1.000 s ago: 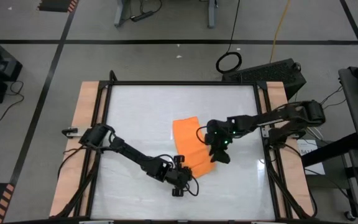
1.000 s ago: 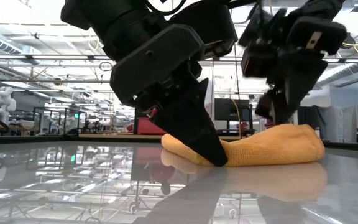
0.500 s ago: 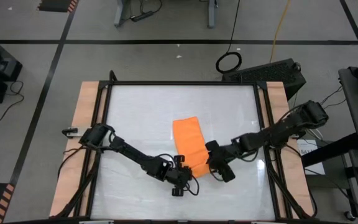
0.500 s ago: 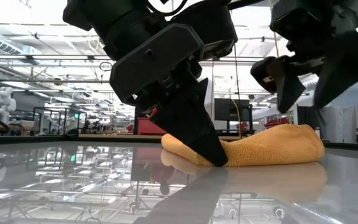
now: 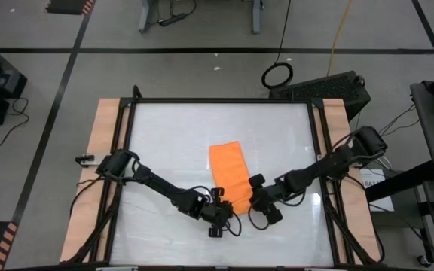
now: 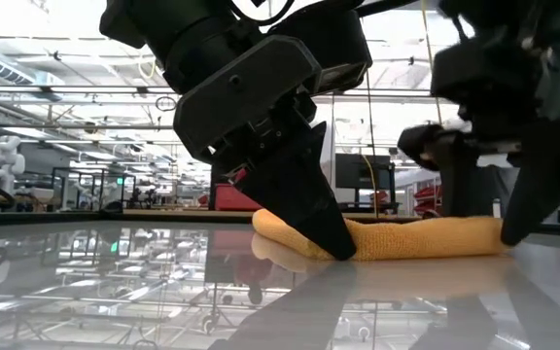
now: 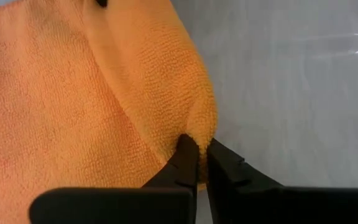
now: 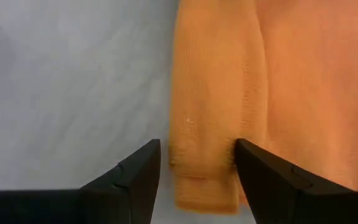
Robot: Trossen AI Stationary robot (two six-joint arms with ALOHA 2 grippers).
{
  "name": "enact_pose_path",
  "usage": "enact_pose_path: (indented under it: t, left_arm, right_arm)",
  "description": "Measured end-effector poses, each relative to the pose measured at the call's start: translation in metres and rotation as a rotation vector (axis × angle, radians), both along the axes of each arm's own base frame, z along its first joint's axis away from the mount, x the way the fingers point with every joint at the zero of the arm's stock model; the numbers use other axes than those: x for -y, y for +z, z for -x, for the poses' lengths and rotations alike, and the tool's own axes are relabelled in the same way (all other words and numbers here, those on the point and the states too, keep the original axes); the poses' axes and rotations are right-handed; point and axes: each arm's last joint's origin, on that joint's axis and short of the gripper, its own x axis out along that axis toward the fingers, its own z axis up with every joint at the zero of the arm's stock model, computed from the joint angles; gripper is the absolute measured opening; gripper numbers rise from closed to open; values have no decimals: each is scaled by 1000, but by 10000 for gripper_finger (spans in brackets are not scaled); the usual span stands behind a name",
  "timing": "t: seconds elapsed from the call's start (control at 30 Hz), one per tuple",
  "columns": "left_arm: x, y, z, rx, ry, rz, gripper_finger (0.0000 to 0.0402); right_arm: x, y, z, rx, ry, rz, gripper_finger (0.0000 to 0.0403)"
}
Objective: Roll towel
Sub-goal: Roll the orange microfiber cloth
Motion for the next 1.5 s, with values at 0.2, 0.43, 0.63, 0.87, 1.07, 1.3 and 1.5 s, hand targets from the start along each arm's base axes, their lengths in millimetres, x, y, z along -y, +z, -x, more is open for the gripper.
enact_pose_path:
  t: [0.2, 0.43, 0.63, 0.87, 1.07, 1.3, 1.5]
  left_arm:
    - [0, 0, 0, 3, 9, 8, 19]
    - [4, 0, 1, 10, 18, 20, 19]
    - [7, 5, 3, 14, 40, 70, 19]
    - [9, 24, 4, 24, 55, 214, 9]
    - [-2, 26, -4, -39, 120, 432, 7]
    - [-26, 27, -13, -118, 217, 614, 6]
    - [-42, 23, -17, -159, 232, 667, 7]
  right_arm:
    - [-4, -15, -2, -30, -57, 32, 190]
    - [-7, -13, -3, -10, -113, 1, 81]
    - [-4, -9, -3, -55, -164, -132, 13]
    - [1, -7, -5, -207, -167, -403, 5]
    - [6, -5, -7, -285, -164, -544, 5]
    - [7, -4, -6, -313, -191, -569, 6]
    - [7, -5, -6, -322, -199, -569, 10]
